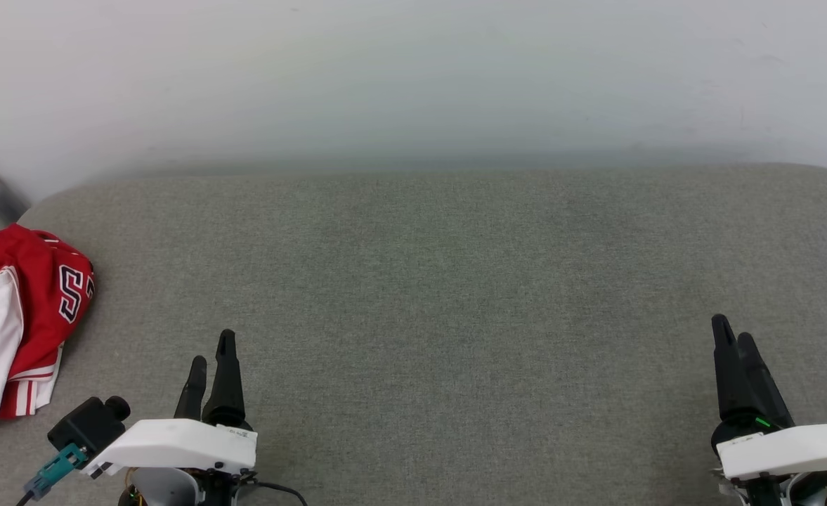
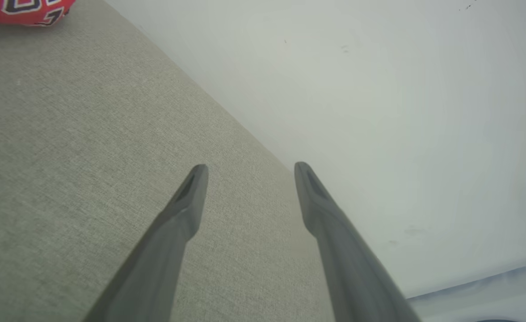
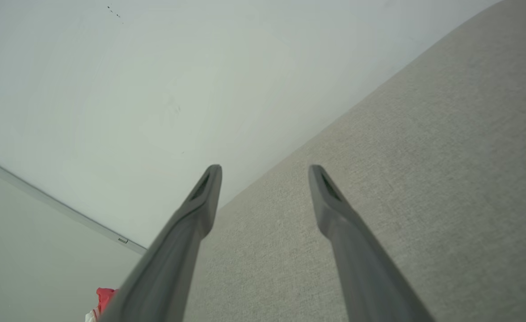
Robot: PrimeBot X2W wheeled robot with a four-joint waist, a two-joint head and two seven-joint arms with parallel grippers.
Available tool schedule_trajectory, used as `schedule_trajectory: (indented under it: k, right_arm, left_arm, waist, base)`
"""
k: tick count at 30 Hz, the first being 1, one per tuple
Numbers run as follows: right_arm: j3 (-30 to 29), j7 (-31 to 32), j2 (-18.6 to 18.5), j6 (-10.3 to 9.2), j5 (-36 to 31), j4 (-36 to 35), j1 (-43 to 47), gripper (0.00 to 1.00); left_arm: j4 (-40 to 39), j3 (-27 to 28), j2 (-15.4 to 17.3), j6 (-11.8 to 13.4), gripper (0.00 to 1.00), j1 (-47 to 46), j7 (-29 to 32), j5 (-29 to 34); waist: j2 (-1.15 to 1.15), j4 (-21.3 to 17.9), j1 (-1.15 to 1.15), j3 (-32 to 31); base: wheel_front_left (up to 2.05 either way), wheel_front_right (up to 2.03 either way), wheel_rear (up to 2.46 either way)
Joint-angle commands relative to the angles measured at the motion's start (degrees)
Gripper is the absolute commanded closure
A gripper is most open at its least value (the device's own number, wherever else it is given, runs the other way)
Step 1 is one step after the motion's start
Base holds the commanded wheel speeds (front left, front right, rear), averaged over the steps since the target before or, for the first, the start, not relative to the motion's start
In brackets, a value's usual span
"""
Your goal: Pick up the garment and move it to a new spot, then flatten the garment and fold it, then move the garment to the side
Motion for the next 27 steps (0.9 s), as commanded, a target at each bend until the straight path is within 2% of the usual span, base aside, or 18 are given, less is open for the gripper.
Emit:
schedule_trajectory:
  k: [1,14,27]
  right_arm:
    - [0.3,-0.7,0.0,0.01,-3.7,-1.6,-0.1,0.00]
    - [0.6,-3.0,0.0,0.01,-14.3,-3.6,1.6,0.00]
    - [0.4,-5.1,0.0,0.01,-22.4,-6.1,3.1,0.00]
  left_arm:
    - [-1.4,-0.7,0.4,1.0,0.00,-0.2,-0.8,3.3]
    - [-2.6,-4.1,1.9,4.4,0.00,0.5,-3.0,13.0]
    - [-4.1,-6.9,2.5,5.9,0.00,1.1,-5.1,21.0]
  waist:
    - [0.00,0.0,0.00,0.0]
    - [0.00,0.1,0.00,0.1]
    - [0.00,0.2,0.00,0.1]
  base:
    - [0.00,0.00,0.00]
    - [0.00,0.00,0.00]
    - [0.00,0.00,0.00]
